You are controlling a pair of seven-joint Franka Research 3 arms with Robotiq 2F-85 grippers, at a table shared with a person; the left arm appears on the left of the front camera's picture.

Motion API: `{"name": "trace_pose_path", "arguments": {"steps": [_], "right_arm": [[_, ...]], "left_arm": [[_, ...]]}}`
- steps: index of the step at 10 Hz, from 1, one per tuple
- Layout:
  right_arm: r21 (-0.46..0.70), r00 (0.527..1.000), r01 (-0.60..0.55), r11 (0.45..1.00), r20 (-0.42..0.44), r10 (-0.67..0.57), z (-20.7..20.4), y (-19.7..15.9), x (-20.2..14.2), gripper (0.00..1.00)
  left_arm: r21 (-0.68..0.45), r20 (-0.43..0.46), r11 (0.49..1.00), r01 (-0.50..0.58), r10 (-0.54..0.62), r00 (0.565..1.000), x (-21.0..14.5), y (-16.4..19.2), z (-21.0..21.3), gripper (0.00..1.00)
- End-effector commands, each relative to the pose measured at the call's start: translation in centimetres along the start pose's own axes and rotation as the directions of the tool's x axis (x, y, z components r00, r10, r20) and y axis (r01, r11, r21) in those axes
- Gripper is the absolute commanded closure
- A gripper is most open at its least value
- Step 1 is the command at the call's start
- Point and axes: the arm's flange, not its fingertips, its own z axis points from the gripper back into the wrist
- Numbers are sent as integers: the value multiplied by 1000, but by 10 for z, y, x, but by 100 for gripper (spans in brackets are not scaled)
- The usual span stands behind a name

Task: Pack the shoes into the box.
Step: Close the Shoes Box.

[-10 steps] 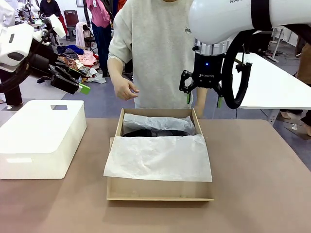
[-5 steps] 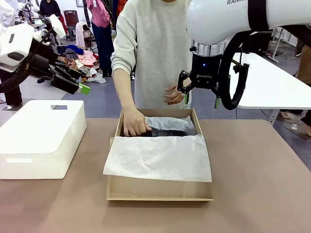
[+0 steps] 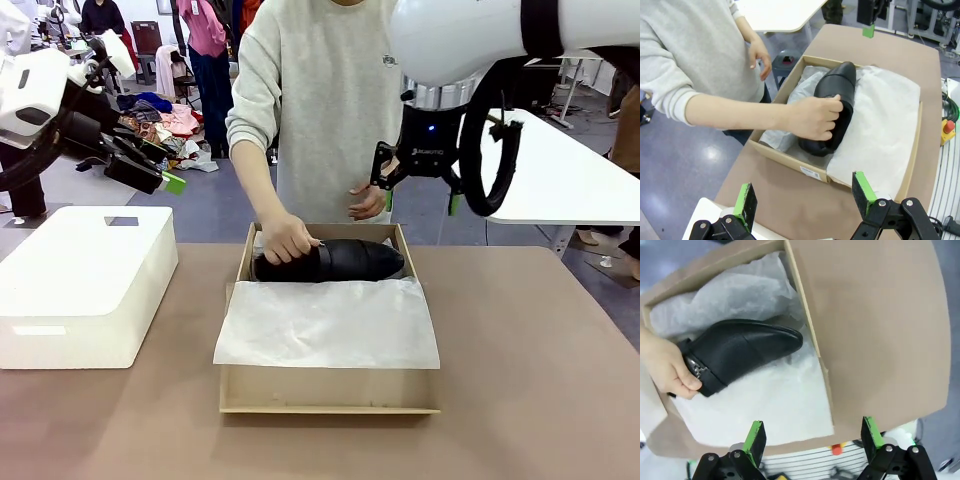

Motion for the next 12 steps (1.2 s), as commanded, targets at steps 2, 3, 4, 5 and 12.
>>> {"name": "trace_pose_path", "arguments": {"steps": [2, 3, 4, 5, 12], "right_arm": [[74, 960, -278, 958, -3, 279, 10, -70, 3, 0], [142, 920, -389, 910, 18, 391, 11, -89, 6, 0], [204, 863, -504, 840, 73, 500, 8, -106, 10, 0], [201, 824, -565, 800, 78, 562, 2, -123, 16, 0], [181, 557, -831, 527, 249, 792, -30, -197, 32, 59]], "left_arm": [[-11, 10, 1000, 2, -2, 1000, -1, 1, 0, 0], [-11, 10, 1000, 2, -2, 1000, -1, 1, 0, 0], [-11, 10, 1000, 2, -2, 1000, -1, 1, 0, 0], [-11, 10, 1000, 2, -2, 1000, -1, 1, 0, 0], [-11, 10, 1000, 2, -2, 1000, -1, 1, 0, 0]]}}
